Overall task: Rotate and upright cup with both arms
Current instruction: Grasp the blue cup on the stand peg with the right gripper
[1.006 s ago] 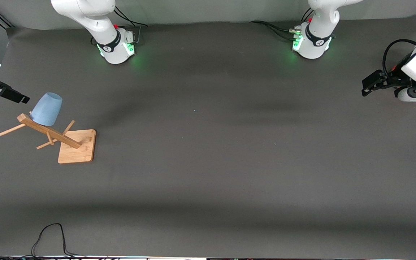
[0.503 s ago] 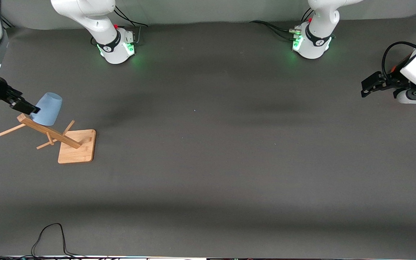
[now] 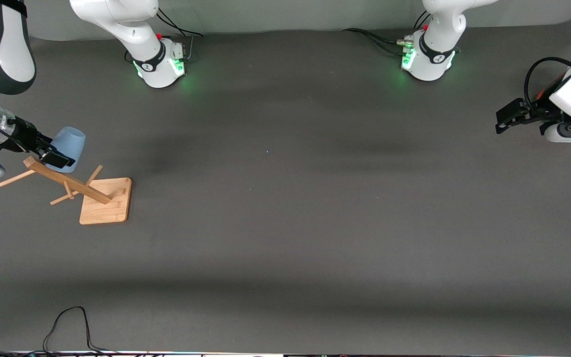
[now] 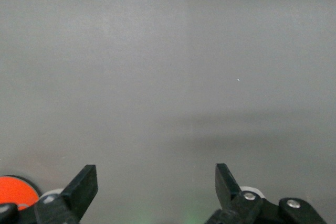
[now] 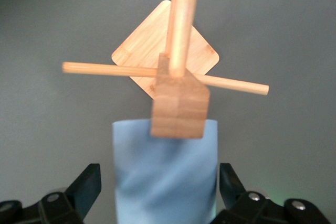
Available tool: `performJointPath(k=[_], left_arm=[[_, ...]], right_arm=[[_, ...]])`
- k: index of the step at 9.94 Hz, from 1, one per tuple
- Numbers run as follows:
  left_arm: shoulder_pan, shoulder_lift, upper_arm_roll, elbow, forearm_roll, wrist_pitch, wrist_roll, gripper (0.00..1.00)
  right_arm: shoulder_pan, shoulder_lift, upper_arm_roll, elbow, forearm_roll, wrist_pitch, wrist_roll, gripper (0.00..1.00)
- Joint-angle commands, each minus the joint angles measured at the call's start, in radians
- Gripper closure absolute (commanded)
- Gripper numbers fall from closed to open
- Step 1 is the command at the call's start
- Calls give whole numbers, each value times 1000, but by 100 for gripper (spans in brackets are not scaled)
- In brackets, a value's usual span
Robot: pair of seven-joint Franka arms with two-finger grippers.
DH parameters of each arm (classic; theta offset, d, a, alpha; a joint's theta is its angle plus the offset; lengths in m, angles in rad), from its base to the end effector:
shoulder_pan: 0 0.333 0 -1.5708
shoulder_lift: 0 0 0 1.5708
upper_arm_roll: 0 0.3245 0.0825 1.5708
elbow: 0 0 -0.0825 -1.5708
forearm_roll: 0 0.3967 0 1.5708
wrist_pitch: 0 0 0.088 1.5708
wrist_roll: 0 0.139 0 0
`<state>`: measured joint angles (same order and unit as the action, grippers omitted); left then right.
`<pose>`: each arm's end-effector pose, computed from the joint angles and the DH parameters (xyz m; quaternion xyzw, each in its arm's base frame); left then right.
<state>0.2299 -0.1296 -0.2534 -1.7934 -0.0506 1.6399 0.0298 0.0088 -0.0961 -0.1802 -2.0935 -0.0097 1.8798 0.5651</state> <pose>0.5277 -0.0256 0.5673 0.9996 -0.0233 -0.0139 0.0091 0.5095 -0.0904 0.4257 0.9323 -0.3569 -0.0592 0.0077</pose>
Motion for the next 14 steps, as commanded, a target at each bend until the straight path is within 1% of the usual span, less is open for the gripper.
performJointPath(k=[1, 2, 3, 4, 7, 10, 11, 13, 14], left_arm=[[3, 5, -1, 22, 5, -22, -1, 0], [3, 5, -1, 22, 5, -22, -1, 0], [3, 5, -1, 22, 5, -22, -2, 0], [3, 5, -1, 22, 5, -22, -1, 0], [3, 5, -1, 20, 5, -22, -1, 0], [3, 7, -1, 22, 5, -22, -2, 0], [3, 7, -1, 22, 5, -22, -2, 0], [3, 7, -1, 20, 5, -22, -1, 0], [3, 10, -1, 22, 5, -22, -1, 0]], right_arm=[[11, -24, -13, -37, 17, 30, 4, 0], [11, -24, -13, -37, 17, 30, 4, 0], [11, -24, -13, -37, 17, 28, 2, 28], [11, -27, -13, -37, 17, 25, -8, 51], [11, -33, -15, -34, 17, 18, -13, 53], [16, -108, -2, -36, 17, -36, 4, 52], [46, -134, -2, -36, 17, -68, 24, 53], [115, -198, -2, -37, 17, -137, 135, 53], [169, -233, -4, -37, 19, -168, 216, 53]])
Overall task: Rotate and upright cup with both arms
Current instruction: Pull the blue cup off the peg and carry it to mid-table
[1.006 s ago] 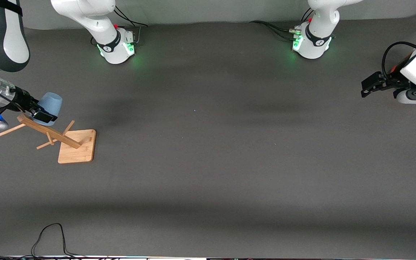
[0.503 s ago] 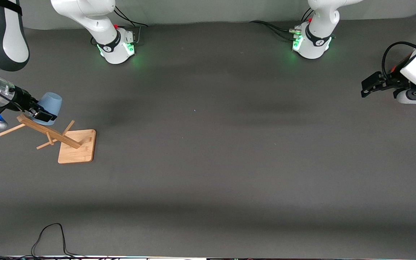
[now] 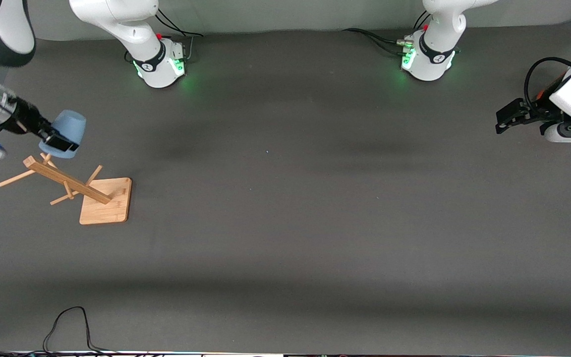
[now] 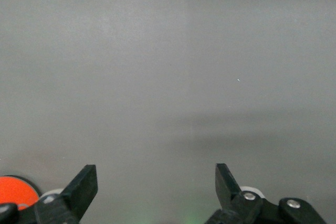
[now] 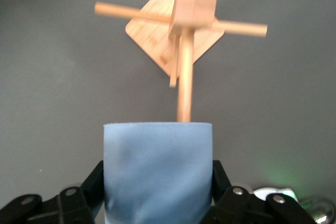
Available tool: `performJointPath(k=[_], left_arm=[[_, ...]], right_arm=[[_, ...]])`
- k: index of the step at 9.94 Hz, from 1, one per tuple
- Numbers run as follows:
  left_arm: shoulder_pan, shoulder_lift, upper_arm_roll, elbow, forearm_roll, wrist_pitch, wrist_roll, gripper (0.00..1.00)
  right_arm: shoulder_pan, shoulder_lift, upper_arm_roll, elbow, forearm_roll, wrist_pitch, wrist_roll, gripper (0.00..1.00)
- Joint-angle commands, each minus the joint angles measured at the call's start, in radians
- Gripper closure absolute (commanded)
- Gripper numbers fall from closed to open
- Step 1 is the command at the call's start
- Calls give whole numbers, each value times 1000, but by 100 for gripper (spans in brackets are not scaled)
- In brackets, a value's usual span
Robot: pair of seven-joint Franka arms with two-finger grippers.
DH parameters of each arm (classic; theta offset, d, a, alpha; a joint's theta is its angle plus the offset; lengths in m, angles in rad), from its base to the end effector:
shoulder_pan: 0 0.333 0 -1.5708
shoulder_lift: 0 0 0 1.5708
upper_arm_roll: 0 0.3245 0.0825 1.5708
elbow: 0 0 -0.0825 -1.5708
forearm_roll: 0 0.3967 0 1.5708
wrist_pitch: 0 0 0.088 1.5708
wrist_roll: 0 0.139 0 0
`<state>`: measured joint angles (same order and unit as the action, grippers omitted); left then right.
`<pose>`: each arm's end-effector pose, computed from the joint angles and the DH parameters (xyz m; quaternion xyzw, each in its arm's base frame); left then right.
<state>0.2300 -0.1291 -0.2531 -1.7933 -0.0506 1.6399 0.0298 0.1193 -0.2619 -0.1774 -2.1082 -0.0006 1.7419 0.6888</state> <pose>0.5279 -0.0254 0.5671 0.9996 -0.0231 -0.0141 0.0092 0.4725 -0.0319 0.4898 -0.9310 0.3602 0.0585 0.0045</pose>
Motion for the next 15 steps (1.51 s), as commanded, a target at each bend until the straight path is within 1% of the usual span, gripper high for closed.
performJointPath(k=[1, 3, 4, 5, 6, 8, 9, 12, 13, 15], left_arm=[[3, 11, 0, 22, 5, -22, -2, 0], [5, 13, 0, 22, 5, -22, -2, 0], [5, 11, 0, 22, 5, -22, -1, 0], [11, 11, 0, 22, 5, -22, -1, 0], [17, 13, 0, 22, 5, -22, -1, 0], [17, 14, 0, 22, 3, -22, -1, 0], [17, 14, 0, 22, 3, -22, -1, 0], [17, 14, 0, 22, 3, -20, -1, 0], [17, 16, 0, 22, 3, -18, -1, 0], [18, 16, 0, 22, 3, -18, -1, 0]], right_arm=[[112, -91, -5, -21, 11, -62, 183, 53], [257, -114, -5, -16, 43, -81, 431, 53], [340, -102, -5, -7, 56, -71, 563, 53], [427, -73, -5, 17, 85, -59, 704, 53], [509, -19, -5, 52, 93, -27, 841, 53], [641, 132, -5, 153, 91, 28, 1071, 53], [689, 229, -4, 230, 91, 43, 1169, 53], [792, 525, -4, 489, 93, 54, 1407, 54], [825, 614, -4, 554, 93, 83, 1493, 56], [885, 755, -4, 637, 93, 140, 1627, 57]])
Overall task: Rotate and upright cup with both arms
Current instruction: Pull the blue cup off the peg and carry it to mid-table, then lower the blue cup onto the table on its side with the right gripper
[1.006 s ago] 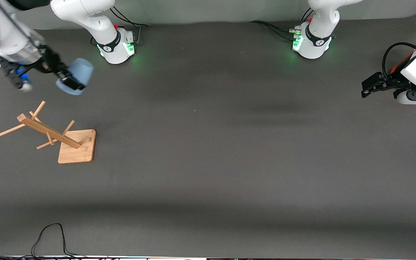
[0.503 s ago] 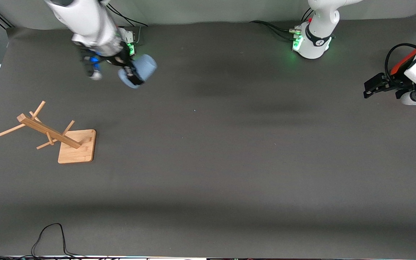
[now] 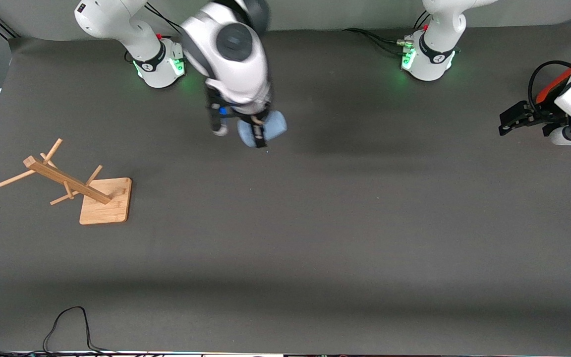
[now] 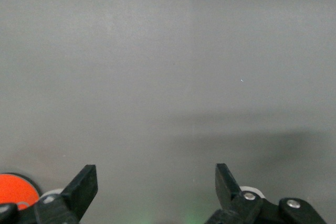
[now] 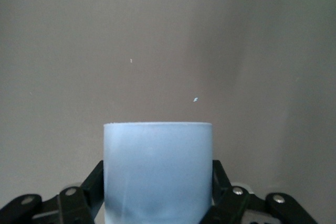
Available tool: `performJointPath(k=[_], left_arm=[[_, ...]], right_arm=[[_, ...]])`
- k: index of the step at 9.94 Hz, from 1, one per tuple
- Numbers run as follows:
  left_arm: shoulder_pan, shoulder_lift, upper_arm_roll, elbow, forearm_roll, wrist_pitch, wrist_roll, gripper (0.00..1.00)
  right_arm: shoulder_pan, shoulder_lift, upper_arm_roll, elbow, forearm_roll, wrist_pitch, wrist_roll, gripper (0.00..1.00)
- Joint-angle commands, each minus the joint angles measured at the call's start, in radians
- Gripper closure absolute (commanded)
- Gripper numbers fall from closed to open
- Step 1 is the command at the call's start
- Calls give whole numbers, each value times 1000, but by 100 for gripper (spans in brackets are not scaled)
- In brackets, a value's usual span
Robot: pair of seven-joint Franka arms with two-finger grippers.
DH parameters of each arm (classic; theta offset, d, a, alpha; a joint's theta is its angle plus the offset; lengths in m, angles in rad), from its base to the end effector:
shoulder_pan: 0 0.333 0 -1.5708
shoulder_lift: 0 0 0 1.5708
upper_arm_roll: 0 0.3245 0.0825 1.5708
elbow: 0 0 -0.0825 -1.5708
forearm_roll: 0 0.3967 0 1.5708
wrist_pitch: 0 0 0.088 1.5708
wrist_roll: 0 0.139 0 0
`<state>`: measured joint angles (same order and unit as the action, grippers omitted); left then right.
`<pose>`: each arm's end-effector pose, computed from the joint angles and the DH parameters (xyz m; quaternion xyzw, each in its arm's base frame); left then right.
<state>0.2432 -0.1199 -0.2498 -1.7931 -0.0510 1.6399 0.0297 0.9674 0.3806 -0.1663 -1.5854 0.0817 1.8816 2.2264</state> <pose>0.5303 -0.0161 0.5626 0.9997 -0.0148 -0.0183 0.0108 0.4527 0.4953 0.3840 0.7498 -0.6604 -0.0096 0.0389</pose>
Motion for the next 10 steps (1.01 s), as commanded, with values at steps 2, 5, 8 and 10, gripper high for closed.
performJointPath(k=[2, 5, 8, 10], left_arm=[[5, 6, -3, 21, 3, -20, -1, 0], [13, 9, -3, 21, 2, -20, 1, 0], [13, 9, -5, 21, 0, -20, 1, 0], [13, 9, -5, 23, -1, -20, 1, 0]], right_arm=[[89, 243, -16, 177, 6, 46, 182, 57], [122, 374, -15, 217, 1, 105, 281, 57], [148, 466, -16, 240, -2, 149, 337, 57], [148, 492, -16, 243, -2, 160, 338, 57]])
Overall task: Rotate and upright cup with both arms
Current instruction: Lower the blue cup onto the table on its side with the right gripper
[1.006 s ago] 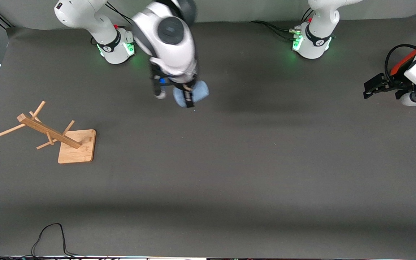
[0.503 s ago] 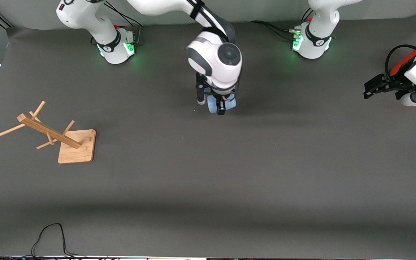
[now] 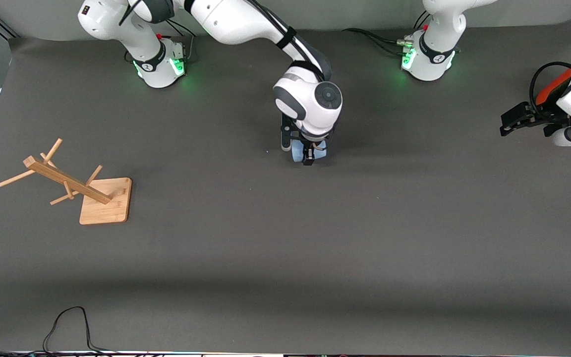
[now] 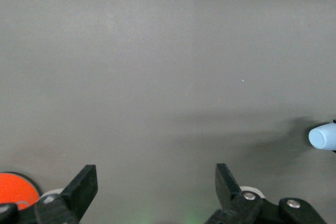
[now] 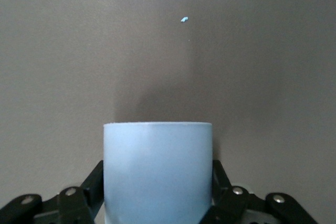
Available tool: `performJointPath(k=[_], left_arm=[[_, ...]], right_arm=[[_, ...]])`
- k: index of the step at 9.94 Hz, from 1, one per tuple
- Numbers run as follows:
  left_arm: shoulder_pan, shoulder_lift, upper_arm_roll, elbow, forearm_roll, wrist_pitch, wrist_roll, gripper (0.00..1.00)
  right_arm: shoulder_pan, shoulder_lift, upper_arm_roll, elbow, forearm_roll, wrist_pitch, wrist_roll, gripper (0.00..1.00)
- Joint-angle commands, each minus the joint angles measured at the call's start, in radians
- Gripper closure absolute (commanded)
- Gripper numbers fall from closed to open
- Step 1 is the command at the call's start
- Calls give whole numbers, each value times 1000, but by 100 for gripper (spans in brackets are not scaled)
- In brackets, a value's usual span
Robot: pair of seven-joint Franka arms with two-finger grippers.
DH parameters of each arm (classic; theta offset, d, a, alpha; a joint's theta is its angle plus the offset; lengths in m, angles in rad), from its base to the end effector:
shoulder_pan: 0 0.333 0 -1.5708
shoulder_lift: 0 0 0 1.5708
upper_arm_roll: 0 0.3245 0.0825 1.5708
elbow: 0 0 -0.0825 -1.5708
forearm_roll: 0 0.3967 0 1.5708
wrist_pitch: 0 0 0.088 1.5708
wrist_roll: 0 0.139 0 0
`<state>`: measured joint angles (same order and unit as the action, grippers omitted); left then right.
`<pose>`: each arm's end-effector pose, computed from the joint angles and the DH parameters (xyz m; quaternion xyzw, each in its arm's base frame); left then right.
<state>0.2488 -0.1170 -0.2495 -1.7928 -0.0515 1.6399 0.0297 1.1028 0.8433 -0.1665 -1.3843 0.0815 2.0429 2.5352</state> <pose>0.5310 -0.0129 0.5613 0.9997 -0.0118 -0.0195 0.0115 0.4084 0.5981 0.1632 0.6944 -0.7137 0.0435 0.0804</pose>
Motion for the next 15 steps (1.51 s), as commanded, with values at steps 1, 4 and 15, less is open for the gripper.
performJointPath(k=[1, 4, 15], left_arm=[[7, 7, -5, 23, -1, -20, 1, 0], [7, 7, -5, 23, -1, -20, 1, 0], [6, 7, -5, 23, 6, -45, -4, 0]], right_arm=[[12, 34, -16, 44, -2, -1, 34, 53], [12, 46, -16, 45, -5, 5, 56, 0], [-3, -154, -16, 59, 6, -247, -22, 0]])
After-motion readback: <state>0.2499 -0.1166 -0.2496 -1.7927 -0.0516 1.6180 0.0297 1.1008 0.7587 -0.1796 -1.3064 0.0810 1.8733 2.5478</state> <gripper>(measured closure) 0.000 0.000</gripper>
